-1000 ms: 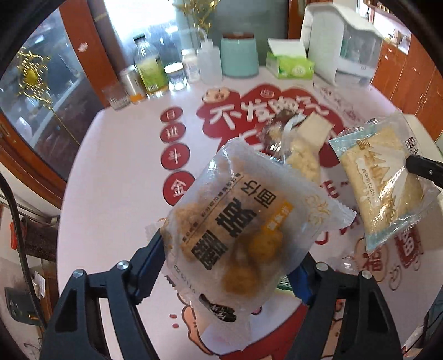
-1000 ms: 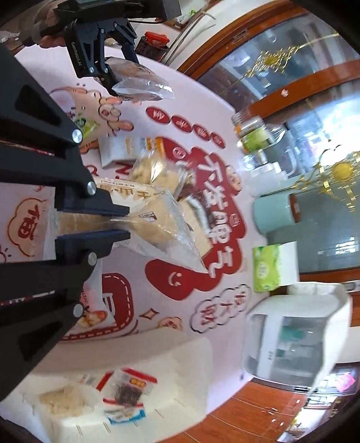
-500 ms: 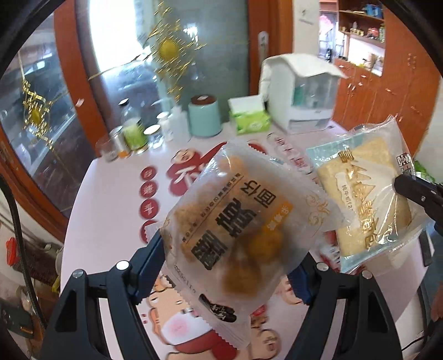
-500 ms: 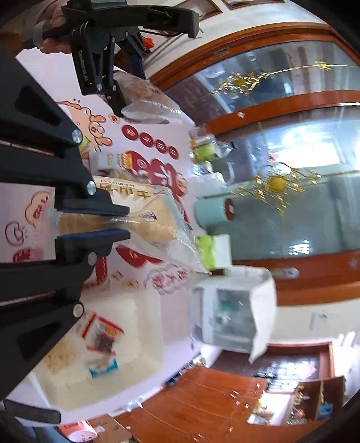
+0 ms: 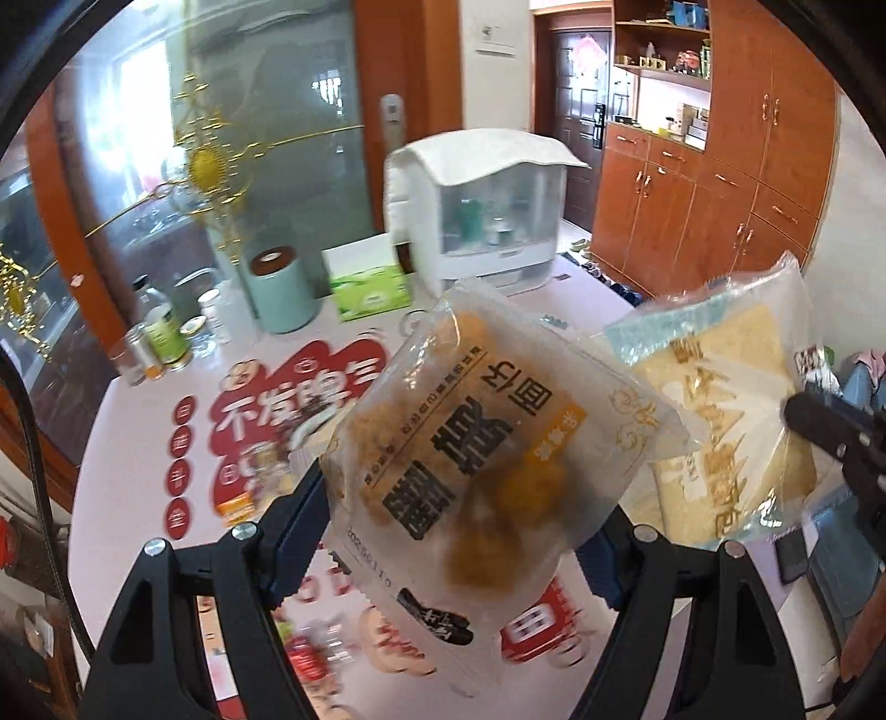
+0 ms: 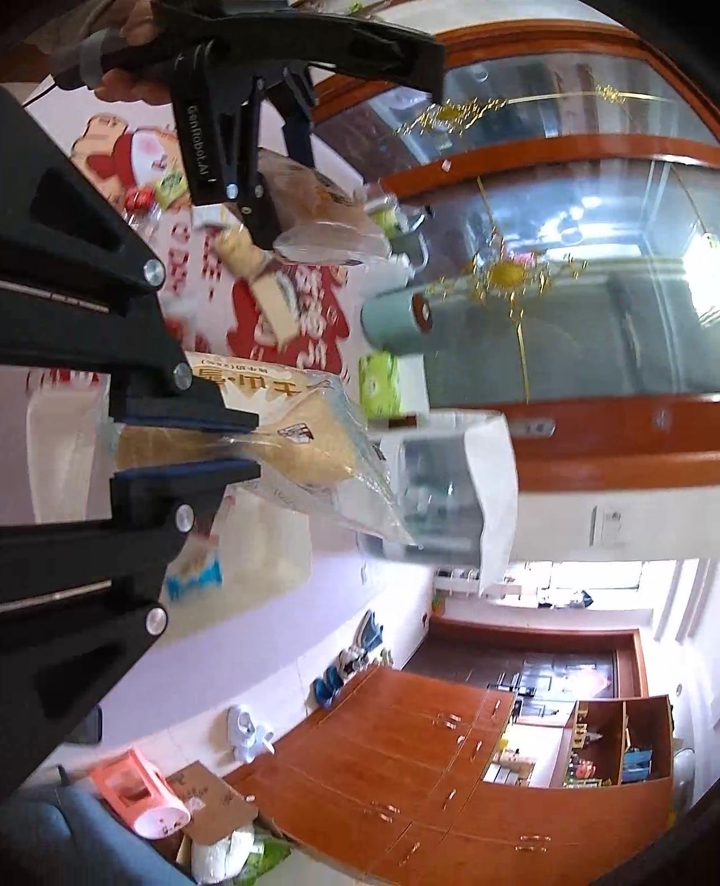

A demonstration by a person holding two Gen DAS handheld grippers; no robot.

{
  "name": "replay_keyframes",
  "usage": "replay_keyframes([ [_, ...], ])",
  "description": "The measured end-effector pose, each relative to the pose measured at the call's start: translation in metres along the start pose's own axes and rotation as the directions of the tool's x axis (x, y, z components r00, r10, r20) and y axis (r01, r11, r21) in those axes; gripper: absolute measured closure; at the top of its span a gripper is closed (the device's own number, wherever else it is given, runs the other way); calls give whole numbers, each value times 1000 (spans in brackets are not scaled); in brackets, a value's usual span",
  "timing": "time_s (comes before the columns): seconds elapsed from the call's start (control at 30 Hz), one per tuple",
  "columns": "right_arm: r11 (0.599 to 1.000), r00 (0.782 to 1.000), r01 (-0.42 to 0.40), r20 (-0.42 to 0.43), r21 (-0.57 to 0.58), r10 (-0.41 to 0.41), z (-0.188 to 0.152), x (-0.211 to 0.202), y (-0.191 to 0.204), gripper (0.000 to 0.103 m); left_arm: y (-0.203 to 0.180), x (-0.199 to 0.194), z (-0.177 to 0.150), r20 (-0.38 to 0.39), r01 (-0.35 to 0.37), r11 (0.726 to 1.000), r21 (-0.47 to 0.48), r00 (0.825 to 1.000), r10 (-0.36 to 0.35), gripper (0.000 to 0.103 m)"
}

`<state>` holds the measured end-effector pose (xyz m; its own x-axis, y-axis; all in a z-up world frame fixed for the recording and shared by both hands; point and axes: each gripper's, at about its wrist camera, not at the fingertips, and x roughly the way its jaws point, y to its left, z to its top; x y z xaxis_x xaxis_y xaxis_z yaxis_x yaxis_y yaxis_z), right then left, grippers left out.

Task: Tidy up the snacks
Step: 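Carry the bread-roll bag and flat bread bag over the white tray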

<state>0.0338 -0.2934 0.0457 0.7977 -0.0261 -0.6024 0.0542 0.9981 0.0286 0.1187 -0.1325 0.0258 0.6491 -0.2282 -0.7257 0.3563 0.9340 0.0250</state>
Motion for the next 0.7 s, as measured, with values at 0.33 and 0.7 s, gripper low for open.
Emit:
replay_keyframes([
  [0.33,999,993,20,-115,-27,-23,-18,44,-67,93,-84,73,32,-97,-32,999,-5,995,32,25],
  [0.7,1000,975,-3,-221,-29,-3,-37,83,-91,92,-116,115,48,-147,-69,998,-3,987,68,25],
])
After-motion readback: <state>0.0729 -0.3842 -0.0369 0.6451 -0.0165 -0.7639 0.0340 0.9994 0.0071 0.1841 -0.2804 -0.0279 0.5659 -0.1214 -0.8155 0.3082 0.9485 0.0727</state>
